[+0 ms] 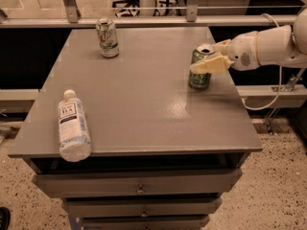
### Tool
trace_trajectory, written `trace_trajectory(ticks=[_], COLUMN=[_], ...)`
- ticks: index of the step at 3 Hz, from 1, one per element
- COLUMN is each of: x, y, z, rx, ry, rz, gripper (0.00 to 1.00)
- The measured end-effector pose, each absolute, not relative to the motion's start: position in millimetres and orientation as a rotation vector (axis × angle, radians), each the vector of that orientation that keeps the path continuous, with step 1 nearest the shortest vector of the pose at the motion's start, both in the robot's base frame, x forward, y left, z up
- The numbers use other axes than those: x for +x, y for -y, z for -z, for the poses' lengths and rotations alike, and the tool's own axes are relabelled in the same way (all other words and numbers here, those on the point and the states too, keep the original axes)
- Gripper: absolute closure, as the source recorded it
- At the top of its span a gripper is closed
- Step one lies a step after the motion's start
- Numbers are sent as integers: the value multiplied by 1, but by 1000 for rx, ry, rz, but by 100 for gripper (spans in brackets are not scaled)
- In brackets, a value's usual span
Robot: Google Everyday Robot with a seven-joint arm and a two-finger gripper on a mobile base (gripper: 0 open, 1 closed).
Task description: Move green can near 7up can
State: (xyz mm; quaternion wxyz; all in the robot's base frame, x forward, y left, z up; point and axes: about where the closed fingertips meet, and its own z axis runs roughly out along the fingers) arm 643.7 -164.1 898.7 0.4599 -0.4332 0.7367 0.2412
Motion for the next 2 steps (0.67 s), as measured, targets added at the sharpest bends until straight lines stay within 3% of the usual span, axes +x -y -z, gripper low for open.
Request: trace_trajectory(ticks=[2], x=[643], y=[132], z=[-933], rx=[-1118], ry=[-1688], rz=[-649], gripper=[88])
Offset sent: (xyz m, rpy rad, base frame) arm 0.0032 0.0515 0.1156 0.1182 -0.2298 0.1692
